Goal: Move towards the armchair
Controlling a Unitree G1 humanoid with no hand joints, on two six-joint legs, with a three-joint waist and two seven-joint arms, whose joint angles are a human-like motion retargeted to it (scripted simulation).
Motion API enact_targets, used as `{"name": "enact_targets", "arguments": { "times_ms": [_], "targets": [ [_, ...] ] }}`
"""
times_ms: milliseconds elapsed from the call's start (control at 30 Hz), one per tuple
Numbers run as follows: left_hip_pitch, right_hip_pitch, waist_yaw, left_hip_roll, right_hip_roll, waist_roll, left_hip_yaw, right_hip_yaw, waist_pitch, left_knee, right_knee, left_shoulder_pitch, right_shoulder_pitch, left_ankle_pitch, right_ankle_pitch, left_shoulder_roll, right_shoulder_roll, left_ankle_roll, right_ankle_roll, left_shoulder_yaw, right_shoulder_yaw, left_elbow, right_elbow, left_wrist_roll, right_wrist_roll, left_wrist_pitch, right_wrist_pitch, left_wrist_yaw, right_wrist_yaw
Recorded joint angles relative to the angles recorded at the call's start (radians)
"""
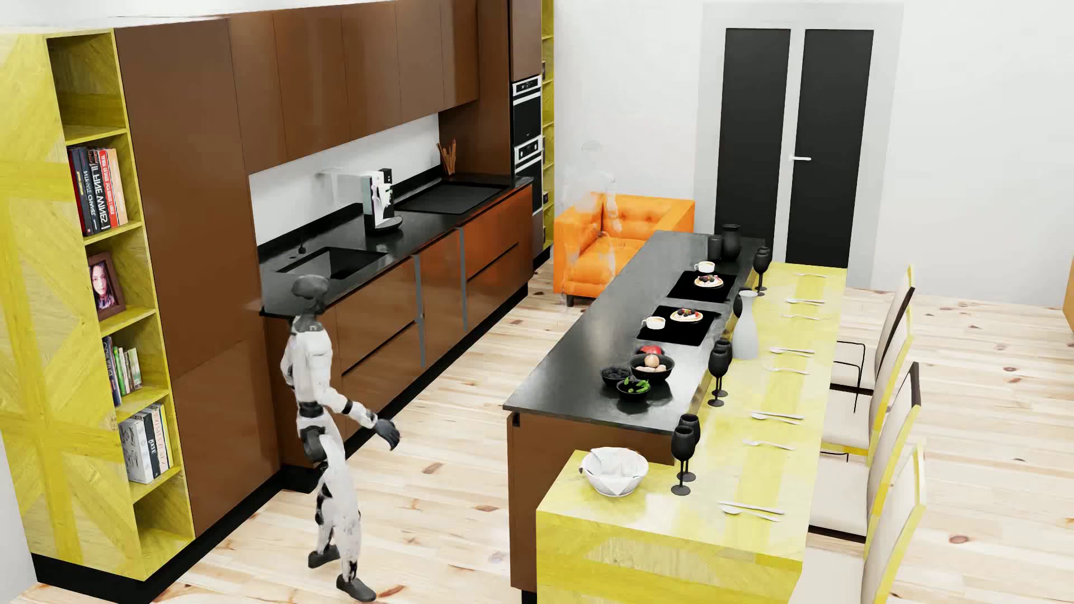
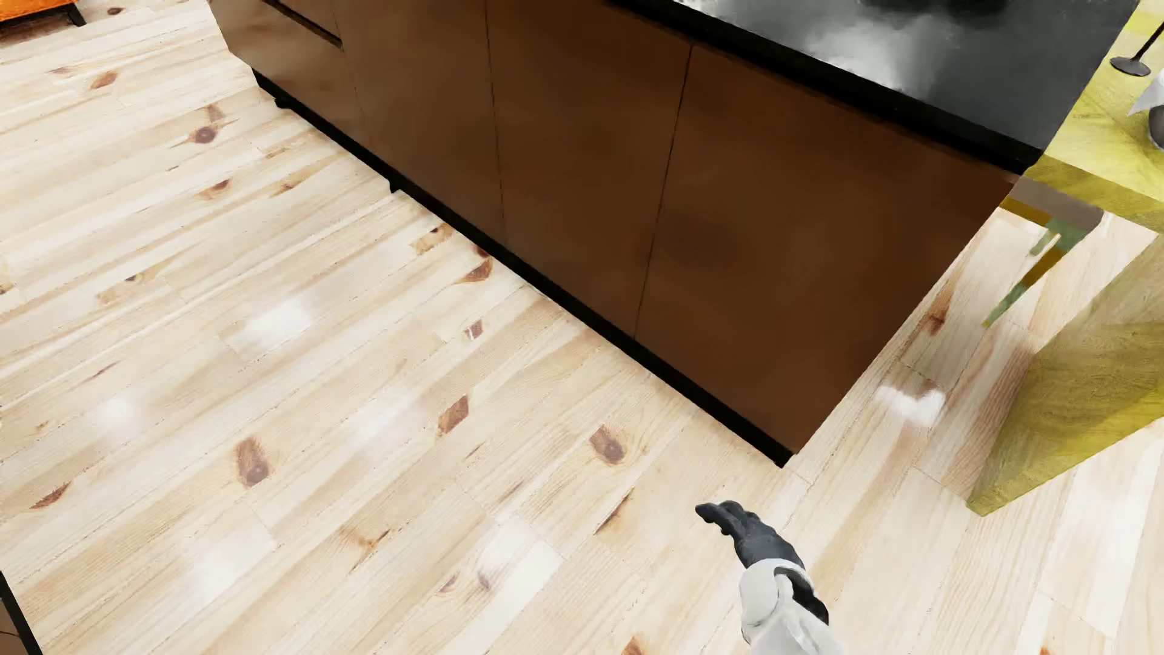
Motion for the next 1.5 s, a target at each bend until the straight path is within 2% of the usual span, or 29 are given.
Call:
{"name": "enact_targets", "arguments": {
  "times_ms": [33,67,133,167,233,300,333,400,467,600,667,733,833,867,967,1100,1133,1167,1200,1233,1300,1333,1367,1400,1433,1467,1500],
  "targets": [
    [-0.003,0.003,0.001,-0.004,-0.002,-0.002,-0.007,-0.005,0.002,0.002,-0.006,-0.014,0.008,0.001,0.007,-0.025,0.023,0.003,-0.003,0.002,0.036,-0.002,0.069,0.009,-0.03,-0.011,0.027,0.005,0.001],
    [-0.006,0.001,0.002,-0.011,-0.011,-0.005,-0.012,-0.008,0.004,0.004,-0.002,-0.034,0.016,0.002,0.011,-0.048,0.047,0.007,-0.004,-0.001,0.054,0.002,0.152,0.028,-0.029,-0.024,0.062,0.011,0.005],
    [-0.017,-0.01,0.004,-0.03,-0.043,-0.01,-0.023,-0.012,0.009,0.01,0.029,-0.096,0.052,0.004,0.01,-0.083,0.062,0.014,-0.003,-0.014,0.077,0.008,0.301,0.071,0.008,-0.044,0.111,0.004,0.053],
    [-0.023,-0.016,0.003,-0.038,-0.059,-0.013,-0.028,-0.013,0.01,0.013,0.044,-0.121,0.08,0.005,0.008,-0.094,0.046,0.016,0.0,-0.026,0.102,-0.002,0.349,0.091,0.009,-0.056,0.114,-0.007,0.081],
    [-0.033,-0.025,-0.001,-0.049,-0.075,-0.019,-0.03,-0.014,0.011,0.014,0.053,-0.128,0.148,0.006,0.008,-0.09,-0.004,0.018,0.003,-0.052,0.147,-0.015,0.39,0.136,0.011,-0.136,0.087,-0.005,0.096],
    [-0.034,-0.032,-0.008,-0.049,-0.065,-0.02,-0.018,-0.005,0.008,0.007,0.035,-0.136,0.224,0.008,0.016,-0.083,-0.027,0.021,0.004,-0.053,0.118,-0.038,0.384,0.161,0.067,-0.183,0.073,0.006,0.064],
    [-0.032,-0.036,-0.012,-0.045,-0.055,-0.019,-0.007,0.005,0.006,0.002,0.023,-0.137,0.249,0.009,0.021,-0.08,-0.038,0.023,0.004,-0.042,0.089,-0.046,0.377,0.155,0.101,-0.187,0.072,0.01,0.039],
    [-0.023,-0.05,-0.02,-0.032,-0.031,-0.015,0.025,0.037,0.003,-0.01,0.006,-0.143,0.259,0.01,0.031,-0.069,-0.053,0.027,0.003,-0.028,0.059,-0.044,0.378,0.137,0.132,-0.169,0.072,0.005,-0.042],
    [-0.012,-0.074,-0.027,-0.018,-0.009,-0.01,0.069,0.084,0.0,-0.016,0.006,-0.151,0.231,0.007,0.036,-0.047,-0.055,0.033,0.002,-0.037,0.069,-0.024,0.379,0.154,0.128,-0.146,0.057,-0.004,-0.111],
    [0.01,-0.12,-0.032,0.008,0.031,0.0,0.16,0.181,-0.002,-0.013,0.016,-0.185,0.169,-0.018,0.042,-0.029,-0.039,0.034,0.004,-0.042,0.077,0.02,0.271,0.185,0.119,-0.094,0.016,0.012,-0.165],
    [0.025,-0.127,-0.032,0.016,0.049,0.006,0.196,0.217,-0.003,-0.012,0.012,-0.2,0.151,-0.035,0.044,-0.033,-0.014,0.031,0.007,-0.043,0.076,0.031,0.211,0.168,0.12,-0.073,-0.006,-0.024,-0.138],
    [0.037,-0.129,-0.032,0.023,0.063,0.012,0.22,0.243,-0.004,-0.006,0.011,-0.2,0.131,-0.056,0.048,-0.033,-0.001,0.032,0.011,-0.066,0.098,0.03,0.175,0.177,0.097,-0.082,-0.019,-0.039,-0.1],
    [0.052,-0.129,-0.029,0.024,0.068,0.024,0.236,0.262,-0.006,-0.004,0.016,-0.211,0.12,-0.083,0.053,-0.041,0.0,0.038,0.019,-0.097,0.125,0.001,0.174,0.197,0.017,-0.094,-0.016,-0.053,-0.136],
    [0.054,-0.129,-0.027,0.022,0.067,0.027,0.236,0.265,-0.008,-0.004,0.018,-0.213,0.122,-0.091,0.055,-0.046,0.002,0.041,0.023,-0.098,0.121,-0.011,0.185,0.195,0.008,-0.095,-0.011,-0.066,-0.143],
    [0.052,-0.132,-0.02,0.011,0.057,0.04,0.231,0.268,-0.013,-0.005,0.02,-0.19,0.126,-0.117,0.062,-0.054,0.0,0.048,0.043,-0.092,0.098,-0.061,0.21,0.185,0.013,-0.104,-0.004,-0.105,-0.173],
    [0.048,-0.128,-0.008,-0.015,0.041,0.058,0.211,0.261,-0.022,-0.03,-0.004,-0.105,0.095,-0.124,0.089,-0.057,0.012,0.059,0.092,-0.084,0.071,-0.127,0.168,0.143,0.048,-0.092,-0.024,-0.06,-0.307],
    [0.044,-0.125,-0.003,-0.023,0.036,0.064,0.201,0.255,-0.026,-0.034,-0.013,-0.068,0.073,-0.126,0.097,-0.054,0.025,0.06,0.107,-0.08,0.063,-0.131,0.16,0.136,0.078,-0.097,-0.029,-0.047,-0.305],
    [0.038,-0.123,0.001,-0.031,0.027,0.07,0.187,0.251,-0.029,-0.034,-0.016,-0.042,0.052,-0.129,0.105,-0.054,0.035,0.06,0.122,-0.078,0.058,-0.13,0.149,0.131,0.111,-0.094,-0.029,-0.041,-0.264],
    [0.031,-0.126,0.005,-0.041,0.014,0.076,0.17,0.25,-0.031,-0.032,-0.01,-0.022,0.029,-0.135,0.115,-0.056,0.039,0.061,0.135,-0.076,0.061,-0.125,0.133,0.128,0.136,-0.09,-0.021,-0.037,-0.195],
    [0.023,-0.139,0.006,-0.053,0.001,0.082,0.147,0.27,-0.033,-0.029,0.009,-0.005,0.006,-0.142,0.133,-0.058,0.035,0.07,0.115,-0.072,0.074,-0.117,0.113,0.126,0.143,-0.093,-0.012,-0.032,-0.121],
    [0.011,-0.212,-0.004,-0.081,-0.002,0.094,0.089,0.407,-0.03,-0.02,0.115,0.026,-0.03,-0.153,0.132,-0.067,0.02,0.099,-0.05,-0.049,0.11,-0.109,0.078,0.108,0.113,-0.122,-0.015,0.003,-0.024],
    [0.009,-0.273,-0.015,-0.092,0.031,0.101,0.056,0.521,-0.027,-0.016,0.219,0.037,-0.04,-0.159,0.098,-0.074,0.015,0.109,-0.095,-0.03,0.125,-0.109,0.071,0.089,0.091,-0.141,-0.021,0.032,-0.006],
    [0.008,-0.344,-0.027,-0.099,0.107,0.108,0.022,0.655,-0.024,-0.012,0.351,0.041,-0.041,-0.165,0.057,-0.075,0.013,0.118,-0.069,-0.016,0.134,-0.111,0.073,0.069,0.07,-0.159,-0.024,0.059,0.002],
    [0.009,-0.41,-0.038,-0.107,0.203,0.114,-0.011,0.767,-0.021,-0.007,0.481,0.036,-0.031,-0.171,0.025,-0.067,0.012,0.129,-0.007,-0.013,0.135,-0.114,0.078,0.056,0.054,-0.174,-0.022,0.077,0.006],
    [0.014,-0.468,-0.047,-0.115,0.306,0.118,-0.045,0.837,-0.02,-0.01,0.586,0.02,-0.008,-0.172,0.01,-0.049,0.012,0.147,0.054,-0.023,0.126,-0.119,0.083,0.051,0.045,-0.189,-0.018,0.086,0.006],
    [0.023,-0.521,-0.054,-0.127,0.404,0.119,-0.078,0.869,-0.019,-0.014,0.655,-0.005,0.026,-0.175,-0.008,-0.024,0.011,0.161,0.093,-0.043,0.11,-0.126,0.087,0.053,0.044,-0.203,-0.014,0.088,0.002],
    [0.036,-0.568,-0.06,-0.141,0.452,0.119,-0.111,0.839,-0.018,-0.022,0.675,-0.039,0.069,-0.18,-0.005,0.006,0.01,0.17,0.127,-0.071,0.089,-0.136,0.093,0.061,0.05,-0.215,-0.012,0.086,-0.003]
  ]
}}
